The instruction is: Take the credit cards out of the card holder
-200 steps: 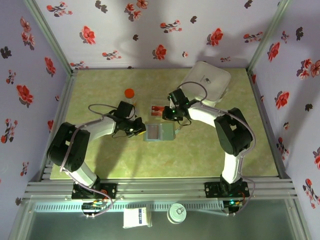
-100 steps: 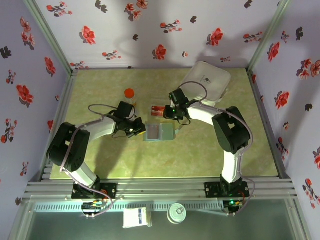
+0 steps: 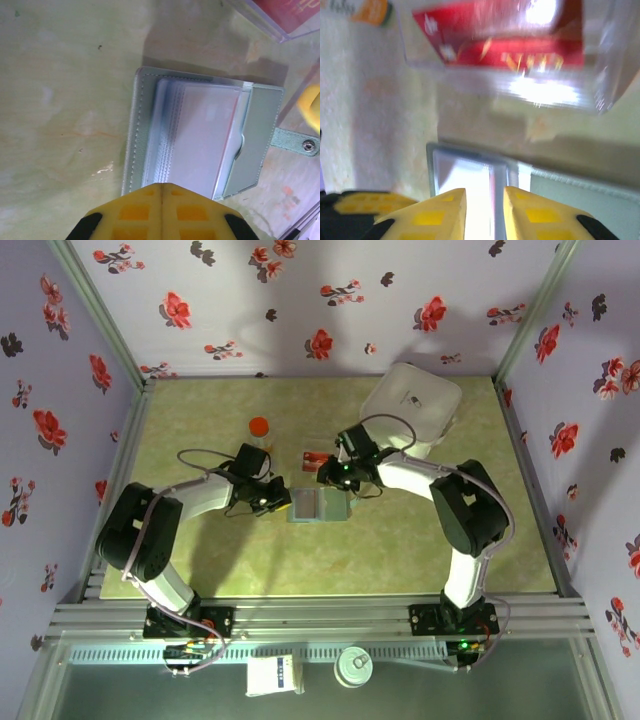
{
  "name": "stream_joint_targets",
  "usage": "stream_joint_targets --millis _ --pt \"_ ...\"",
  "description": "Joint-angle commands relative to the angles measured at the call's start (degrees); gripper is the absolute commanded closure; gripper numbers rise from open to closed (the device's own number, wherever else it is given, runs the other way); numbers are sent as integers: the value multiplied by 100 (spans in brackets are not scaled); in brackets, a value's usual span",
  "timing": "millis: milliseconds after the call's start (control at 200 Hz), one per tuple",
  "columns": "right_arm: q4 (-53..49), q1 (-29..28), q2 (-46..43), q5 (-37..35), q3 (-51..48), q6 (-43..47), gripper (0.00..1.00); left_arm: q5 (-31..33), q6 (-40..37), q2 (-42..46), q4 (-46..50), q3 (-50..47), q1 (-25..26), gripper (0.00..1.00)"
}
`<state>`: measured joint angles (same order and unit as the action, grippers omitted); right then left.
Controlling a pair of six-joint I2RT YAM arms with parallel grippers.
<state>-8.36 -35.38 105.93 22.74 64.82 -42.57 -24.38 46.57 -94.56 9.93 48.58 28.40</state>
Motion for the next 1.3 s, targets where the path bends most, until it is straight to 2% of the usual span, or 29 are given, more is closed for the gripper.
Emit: stream_joint_targets --millis 0,375,835,1295 --pt "81 -156 -249 331 -108 -199 70 118 -113 -116 170 80 46 100" --pt "282 -512 23 556 -211 -443 73 184 -148 -291 349 144 44 100" --pt "178 -549 367 545 -85 -350 76 180 -158 -357 334 135 42 100" --pt "-582 -538 114 -152 -110 55 76 199 -227 -340 373 143 12 100"
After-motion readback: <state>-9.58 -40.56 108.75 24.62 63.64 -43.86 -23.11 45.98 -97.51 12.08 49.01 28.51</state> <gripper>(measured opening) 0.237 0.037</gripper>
